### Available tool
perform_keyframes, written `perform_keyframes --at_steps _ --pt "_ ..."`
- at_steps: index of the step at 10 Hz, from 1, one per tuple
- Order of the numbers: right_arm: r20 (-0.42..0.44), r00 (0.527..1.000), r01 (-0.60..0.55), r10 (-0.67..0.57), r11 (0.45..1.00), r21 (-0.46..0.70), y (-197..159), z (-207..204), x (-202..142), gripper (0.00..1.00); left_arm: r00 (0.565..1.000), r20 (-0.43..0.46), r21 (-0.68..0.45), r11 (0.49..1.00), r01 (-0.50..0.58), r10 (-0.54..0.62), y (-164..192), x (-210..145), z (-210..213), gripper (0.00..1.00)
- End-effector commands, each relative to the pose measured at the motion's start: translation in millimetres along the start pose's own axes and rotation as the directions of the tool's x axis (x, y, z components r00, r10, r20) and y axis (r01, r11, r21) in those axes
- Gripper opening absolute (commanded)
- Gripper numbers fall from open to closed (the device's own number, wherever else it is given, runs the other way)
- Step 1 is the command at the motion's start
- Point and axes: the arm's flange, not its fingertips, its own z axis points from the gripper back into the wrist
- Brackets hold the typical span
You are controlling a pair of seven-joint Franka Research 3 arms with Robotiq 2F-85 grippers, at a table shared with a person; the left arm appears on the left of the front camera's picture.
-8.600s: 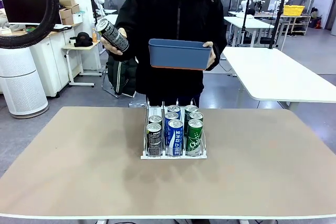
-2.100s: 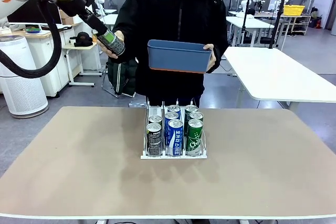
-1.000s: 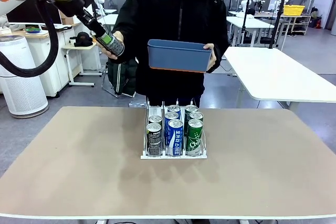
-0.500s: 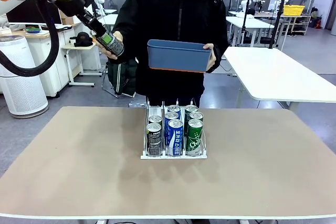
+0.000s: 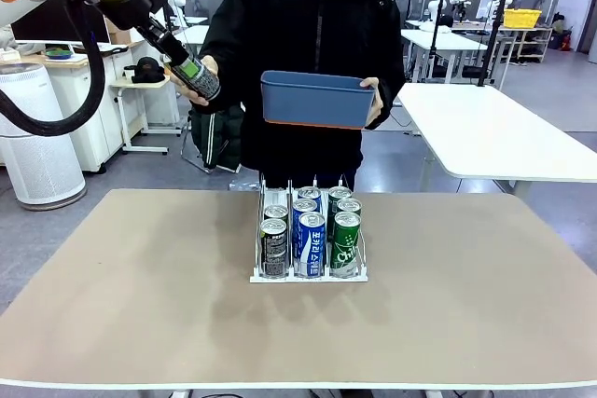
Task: Fill the beverage cans into the dispenser.
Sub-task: Place the picked Pepsi coke in the line of the Automatic Can Dispenser with the same cans.
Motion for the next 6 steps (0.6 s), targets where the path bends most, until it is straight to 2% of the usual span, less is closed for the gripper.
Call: perform_keyframes --at_steps 1,6 --pt "-0.002 1.0 0.0 0.0 1.0 0.001 0.5 -0.6 -1.6 1.0 1.0 -0.003 0.002 1.0 0.01 -0.01 2.1 -2.2 0.4 0.0" --pt "-0.002 1.0 0.0 0.0 1.0 0.001 0.5 -0.6 -1.6 1.0 1.0 -0.003 0.002 1.0 0.01 -0.01 2.1 -2.2 0.4 0.0"
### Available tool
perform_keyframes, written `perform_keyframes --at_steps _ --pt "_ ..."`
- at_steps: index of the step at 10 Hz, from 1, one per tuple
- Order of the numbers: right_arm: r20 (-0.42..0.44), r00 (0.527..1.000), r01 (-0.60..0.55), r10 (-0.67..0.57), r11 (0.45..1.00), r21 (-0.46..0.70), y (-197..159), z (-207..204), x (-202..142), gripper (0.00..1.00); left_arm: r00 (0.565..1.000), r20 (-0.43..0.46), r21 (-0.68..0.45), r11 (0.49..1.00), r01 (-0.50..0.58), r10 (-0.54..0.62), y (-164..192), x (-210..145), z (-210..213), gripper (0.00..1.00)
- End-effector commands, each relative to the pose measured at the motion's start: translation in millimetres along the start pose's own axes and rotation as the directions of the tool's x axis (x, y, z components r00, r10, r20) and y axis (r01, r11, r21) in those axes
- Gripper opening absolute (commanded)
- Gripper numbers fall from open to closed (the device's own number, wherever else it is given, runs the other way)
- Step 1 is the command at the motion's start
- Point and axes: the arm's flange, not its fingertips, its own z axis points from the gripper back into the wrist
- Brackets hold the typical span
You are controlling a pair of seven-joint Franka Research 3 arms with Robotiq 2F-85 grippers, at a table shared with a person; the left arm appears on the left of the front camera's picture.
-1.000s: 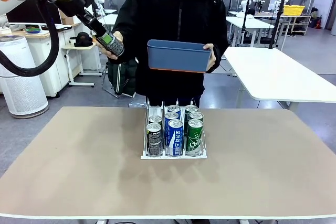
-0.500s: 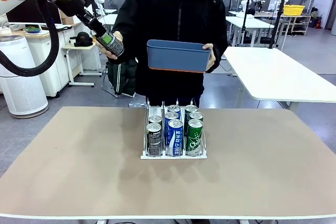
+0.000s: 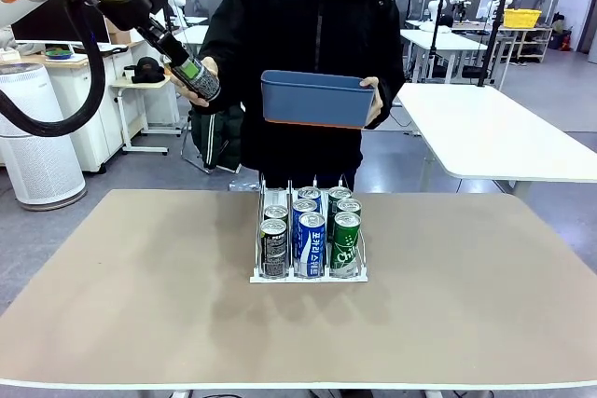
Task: Fill the beverage cans into the dispenser.
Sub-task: Place the picked Pepsi coke in the line of the Automatic Can Dispenser with the same cans.
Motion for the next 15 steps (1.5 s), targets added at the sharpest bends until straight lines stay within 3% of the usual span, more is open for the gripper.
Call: perform_keyframes --at_steps 1,13,14,15 --pt "-0.002 1.0 0.0 0.0 1.0 0.001 0.5 -0.6 -1.6 1.0 1.0 0.0 0.003 1.0 0.01 -0.01 2.1 -1.6 1.6 0.0" --pt "-0.002 1.0 0.0 0.0 1.0 0.001 0.5 -0.6 -1.6 1.0 1.0 0.0 0.003 1.0 0.01 -0.01 2.1 -1.6 1.6 0.0" --pt "-0.002 1.0 0.0 0.0 1.0 0.001 0.5 -0.6 -1.6 1.0 1.0 -0.001 0.0 1.0 0.0 0.0 0.0 -0.1 -0.3 0.58" --pt "-0.002 1.0 0.0 0.0 1.0 0.001 0.5 -0.6 -1.6 1.0 0.997 -0.057 0.008 0.999 -0.051 0.051 -4.1 1.6 -4.2 0.58"
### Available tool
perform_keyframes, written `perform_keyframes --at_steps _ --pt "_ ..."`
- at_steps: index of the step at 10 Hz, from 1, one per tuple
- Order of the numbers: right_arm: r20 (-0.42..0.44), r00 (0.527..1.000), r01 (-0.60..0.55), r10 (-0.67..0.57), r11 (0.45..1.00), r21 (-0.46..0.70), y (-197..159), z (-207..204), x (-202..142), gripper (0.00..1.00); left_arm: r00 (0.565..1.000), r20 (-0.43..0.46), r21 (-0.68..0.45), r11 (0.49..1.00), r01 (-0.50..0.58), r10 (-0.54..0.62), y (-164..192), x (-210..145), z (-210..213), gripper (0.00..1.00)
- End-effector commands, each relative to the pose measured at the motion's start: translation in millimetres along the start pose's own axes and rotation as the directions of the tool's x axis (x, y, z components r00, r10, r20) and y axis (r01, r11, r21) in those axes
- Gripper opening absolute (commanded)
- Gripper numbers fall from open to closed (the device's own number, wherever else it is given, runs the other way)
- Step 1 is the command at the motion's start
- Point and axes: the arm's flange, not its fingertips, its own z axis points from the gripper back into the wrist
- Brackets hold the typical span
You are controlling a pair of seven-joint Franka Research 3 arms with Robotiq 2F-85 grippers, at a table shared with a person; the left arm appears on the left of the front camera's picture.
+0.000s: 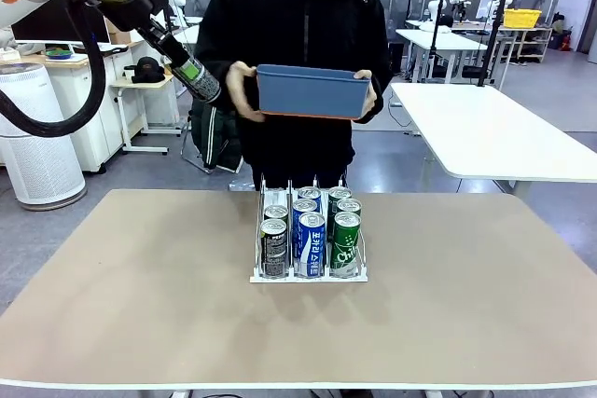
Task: Fill the beverage cans into the dispenser.
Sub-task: Place the picked Pepsi coke in the line of the Automatic Can Dispenser with the same cans.
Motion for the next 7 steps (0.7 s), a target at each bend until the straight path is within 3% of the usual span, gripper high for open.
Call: perform_keyframes --at_steps 1,3,7 --pt "-0.002 1.0 0.0 0.0 1.0 0.001 1 -1 -2 1.0 0.992 -0.059 0.011 0.994 -0.113 0.113 -14 9 -1 0.58" --pt "-0.002 1.0 0.0 0.0 1.0 0.001 1 -1 -2 1.0 0.964 -0.124 0.043 0.972 -0.23 0.234 -49 19 1 0.58" --pt "-0.002 1.0 0.0 0.0 1.0 0.001 1 -1 -2 1.0 0.945 -0.218 0.001 0.968 -0.249 0.244 -129 12 -5 0.58"
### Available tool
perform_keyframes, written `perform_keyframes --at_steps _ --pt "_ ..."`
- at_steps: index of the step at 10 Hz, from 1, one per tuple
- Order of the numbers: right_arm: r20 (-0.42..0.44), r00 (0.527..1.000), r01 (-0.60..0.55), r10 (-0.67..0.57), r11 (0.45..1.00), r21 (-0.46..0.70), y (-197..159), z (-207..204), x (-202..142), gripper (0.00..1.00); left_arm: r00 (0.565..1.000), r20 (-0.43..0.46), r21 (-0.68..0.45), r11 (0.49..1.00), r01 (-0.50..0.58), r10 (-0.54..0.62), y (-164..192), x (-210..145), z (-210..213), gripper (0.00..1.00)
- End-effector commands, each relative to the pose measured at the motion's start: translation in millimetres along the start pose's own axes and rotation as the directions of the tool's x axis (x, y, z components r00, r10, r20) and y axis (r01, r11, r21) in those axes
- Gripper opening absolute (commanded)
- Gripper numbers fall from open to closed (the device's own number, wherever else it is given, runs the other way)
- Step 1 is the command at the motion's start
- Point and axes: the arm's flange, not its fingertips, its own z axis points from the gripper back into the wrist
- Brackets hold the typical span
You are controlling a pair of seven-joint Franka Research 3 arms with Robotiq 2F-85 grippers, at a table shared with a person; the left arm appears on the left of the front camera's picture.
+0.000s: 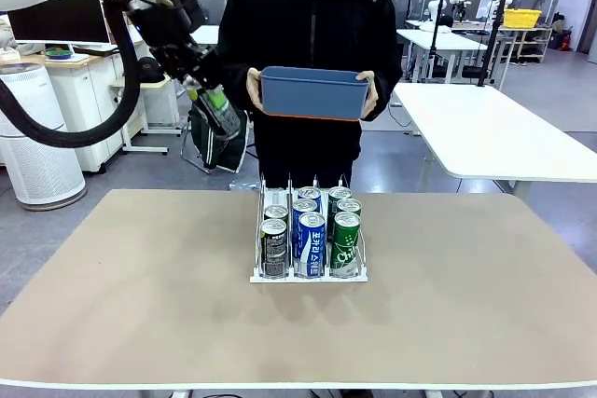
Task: Fill the beverage cans into the dispenser.
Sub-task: Place the picked Pepsi coke in the line of the Automatic Can Dispenser with the same cans.
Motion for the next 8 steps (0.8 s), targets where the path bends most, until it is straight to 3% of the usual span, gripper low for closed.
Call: perform_keyframes --at_steps 1,3,5,6,7,8 --pt "-0.002 1.0 0.0 0.0 1.0 0.001 1 -1 -2 1.0 0.999 -0.032 -0.006 1.0 0.006 -0.006 -39 -16 -8 0.58" --pt "-0.002 1.0 0.0 0.0 1.0 0.001 1 -1 -2 1.0 0.997 -0.071 -0.031 0.999 0.035 -0.037 -70 -19 -21 0.58" --pt "-0.002 1.0 0.0 0.0 1.0 0.001 1 -1 -2 1.0 0.991 -0.093 -0.059 0.994 0.089 -0.094 -79 -19 -27 0.58" --pt "-0.002 1.0 0.0 0.0 1.0 0.001 1 -1 -2 1.0 0.977 -0.082 -0.067 0.979 0.193 -0.198 -73 -18 -14 0.58" --pt "-0.002 1.0 0.0 0.0 1.0 0.001 1 -1 -2 1.0 0.993 -0.093 -0.05 0.996 0.073 -0.078 -87 -18 -32 0.58" --pt "-0.002 1.0 0.0 0.0 1.0 0.001 1 -1 -2 1.0 0.993 -0.093 -0.05 0.996 0.073 -0.078 -87 -18 -32 0.58"
